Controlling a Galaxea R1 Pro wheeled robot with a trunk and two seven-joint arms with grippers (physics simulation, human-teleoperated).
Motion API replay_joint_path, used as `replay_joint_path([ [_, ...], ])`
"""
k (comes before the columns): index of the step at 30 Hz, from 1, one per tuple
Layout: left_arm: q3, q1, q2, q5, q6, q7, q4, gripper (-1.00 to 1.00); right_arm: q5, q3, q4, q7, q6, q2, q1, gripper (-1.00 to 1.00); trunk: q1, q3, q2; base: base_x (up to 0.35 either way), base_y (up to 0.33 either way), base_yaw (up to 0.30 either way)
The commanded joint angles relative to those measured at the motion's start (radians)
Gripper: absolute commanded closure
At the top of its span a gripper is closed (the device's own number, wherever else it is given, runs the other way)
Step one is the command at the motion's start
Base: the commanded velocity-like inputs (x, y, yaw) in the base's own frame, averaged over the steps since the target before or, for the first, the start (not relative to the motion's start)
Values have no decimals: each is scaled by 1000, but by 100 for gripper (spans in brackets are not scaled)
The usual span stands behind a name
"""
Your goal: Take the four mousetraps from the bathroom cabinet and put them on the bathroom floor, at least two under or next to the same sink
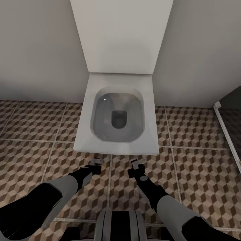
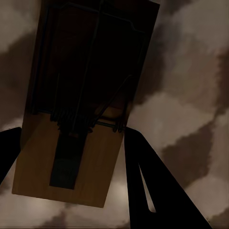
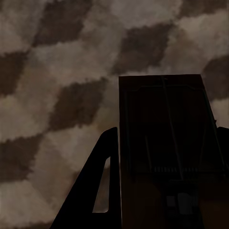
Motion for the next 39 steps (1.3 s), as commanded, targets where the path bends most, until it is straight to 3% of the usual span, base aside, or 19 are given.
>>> replay_joint_path([
  [1,-9,-1,-1,5,7,-1,1,100,-4,7,1,-5,-2,0,-1,100,0,0,0,0,0,0],
  [4,-9,-1,-1,5,13,-1,1,100,-3,7,1,-5,-2,0,-1,100,0,0,0,0,0,0],
  [5,-9,-1,-1,4,14,-1,1,100,-3,7,1,-6,-2,0,-1,-100,0,0,0,0,0,0],
  [39,-9,-1,-2,1,12,-5,1,100,-3,7,0,-6,-2,0,-1,-100,0,0,0,0,0,0],
])
